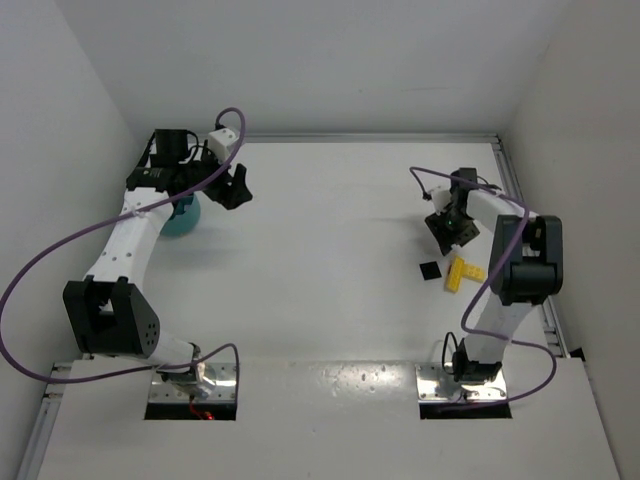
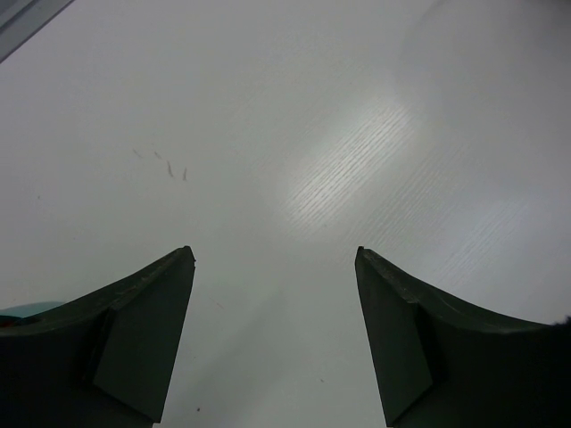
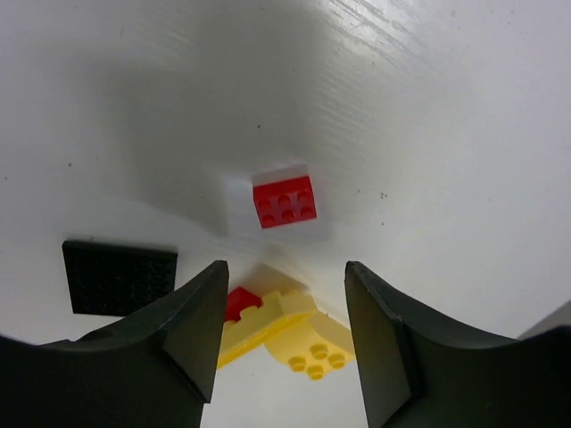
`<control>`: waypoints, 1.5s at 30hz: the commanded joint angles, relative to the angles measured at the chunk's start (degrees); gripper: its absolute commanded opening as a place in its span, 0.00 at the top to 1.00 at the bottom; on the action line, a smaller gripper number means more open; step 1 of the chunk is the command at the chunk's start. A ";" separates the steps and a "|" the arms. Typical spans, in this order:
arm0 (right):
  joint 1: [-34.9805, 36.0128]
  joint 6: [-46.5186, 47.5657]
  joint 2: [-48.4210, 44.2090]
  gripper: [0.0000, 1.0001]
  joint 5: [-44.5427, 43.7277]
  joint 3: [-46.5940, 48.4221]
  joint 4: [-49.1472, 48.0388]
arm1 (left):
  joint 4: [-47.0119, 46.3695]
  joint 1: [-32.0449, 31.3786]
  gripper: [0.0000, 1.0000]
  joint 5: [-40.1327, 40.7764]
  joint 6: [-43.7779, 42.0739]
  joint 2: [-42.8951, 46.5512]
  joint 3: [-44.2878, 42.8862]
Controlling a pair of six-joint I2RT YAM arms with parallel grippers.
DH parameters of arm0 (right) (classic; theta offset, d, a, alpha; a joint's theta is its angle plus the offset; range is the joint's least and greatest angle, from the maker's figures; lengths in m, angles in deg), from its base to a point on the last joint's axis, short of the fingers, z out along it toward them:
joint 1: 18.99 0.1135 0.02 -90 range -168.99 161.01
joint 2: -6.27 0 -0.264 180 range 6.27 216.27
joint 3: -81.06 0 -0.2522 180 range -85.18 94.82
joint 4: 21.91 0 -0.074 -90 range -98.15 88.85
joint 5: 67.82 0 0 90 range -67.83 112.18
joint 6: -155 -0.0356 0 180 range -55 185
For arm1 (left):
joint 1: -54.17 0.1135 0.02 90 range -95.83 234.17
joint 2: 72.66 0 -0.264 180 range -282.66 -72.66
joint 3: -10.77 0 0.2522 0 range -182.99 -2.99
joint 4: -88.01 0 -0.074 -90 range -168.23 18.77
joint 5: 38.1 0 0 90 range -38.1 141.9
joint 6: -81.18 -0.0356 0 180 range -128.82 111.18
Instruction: Sort the legos into containers by color
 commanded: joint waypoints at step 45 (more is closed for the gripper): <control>-2.47 2.48 11.61 0.75 13.46 9.96 2.81 | -2.37 -0.46 0.21 -0.31 -0.56 -0.08 -0.50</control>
